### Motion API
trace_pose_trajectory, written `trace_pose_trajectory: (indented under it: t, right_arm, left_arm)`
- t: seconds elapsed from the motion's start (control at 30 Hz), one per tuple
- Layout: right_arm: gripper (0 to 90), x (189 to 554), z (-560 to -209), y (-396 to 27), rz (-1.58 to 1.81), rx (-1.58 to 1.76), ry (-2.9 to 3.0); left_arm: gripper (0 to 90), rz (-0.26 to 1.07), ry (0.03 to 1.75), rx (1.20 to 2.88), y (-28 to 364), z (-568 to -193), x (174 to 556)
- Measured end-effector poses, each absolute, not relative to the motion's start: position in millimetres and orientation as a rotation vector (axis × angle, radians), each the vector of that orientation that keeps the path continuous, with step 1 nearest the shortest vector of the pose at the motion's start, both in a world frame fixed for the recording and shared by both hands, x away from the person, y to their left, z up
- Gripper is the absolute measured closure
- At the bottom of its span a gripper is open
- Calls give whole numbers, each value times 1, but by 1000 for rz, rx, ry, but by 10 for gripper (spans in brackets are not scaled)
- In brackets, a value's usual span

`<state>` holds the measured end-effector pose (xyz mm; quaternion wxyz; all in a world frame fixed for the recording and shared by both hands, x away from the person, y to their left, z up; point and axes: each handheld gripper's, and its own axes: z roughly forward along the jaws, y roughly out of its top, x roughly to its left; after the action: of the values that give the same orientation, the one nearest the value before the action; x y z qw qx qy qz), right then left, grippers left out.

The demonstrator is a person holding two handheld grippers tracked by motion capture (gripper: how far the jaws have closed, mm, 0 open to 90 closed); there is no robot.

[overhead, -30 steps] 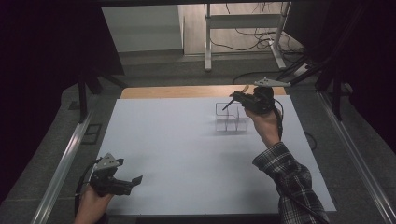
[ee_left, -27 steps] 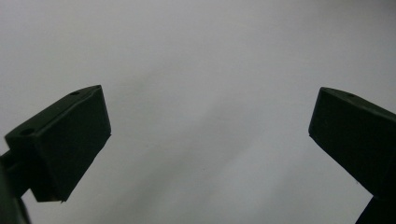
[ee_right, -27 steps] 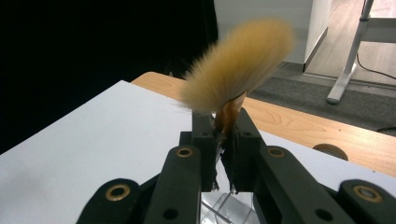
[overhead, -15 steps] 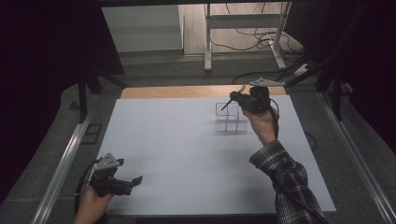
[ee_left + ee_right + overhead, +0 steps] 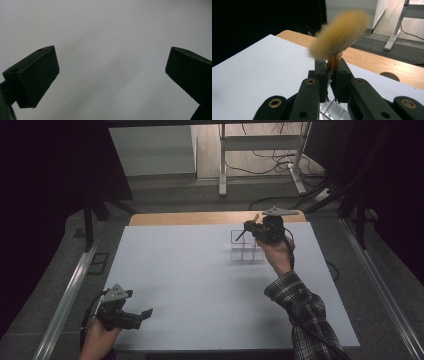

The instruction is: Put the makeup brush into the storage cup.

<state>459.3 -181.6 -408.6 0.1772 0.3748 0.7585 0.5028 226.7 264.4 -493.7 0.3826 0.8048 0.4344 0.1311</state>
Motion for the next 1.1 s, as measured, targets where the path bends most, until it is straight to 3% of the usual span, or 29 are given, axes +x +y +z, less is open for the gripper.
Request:
trace_pose_trajectory:
  t: [1.0, 1.03, 1.1]
  right_arm:
    - [831, 465, -443, -175, 1346, 1088, 2205]
    - [802, 465, -443, -174, 1353, 1083, 2211]
    - [566, 467, -444, -174, 1376, 1085, 2228]
  left_arm:
    - [0, 323, 1102, 2072, 263, -495, 227]
    - [0, 323, 1102, 2072, 263, -495, 227]
    - [0, 323, 1102, 2072, 263, -495, 227]
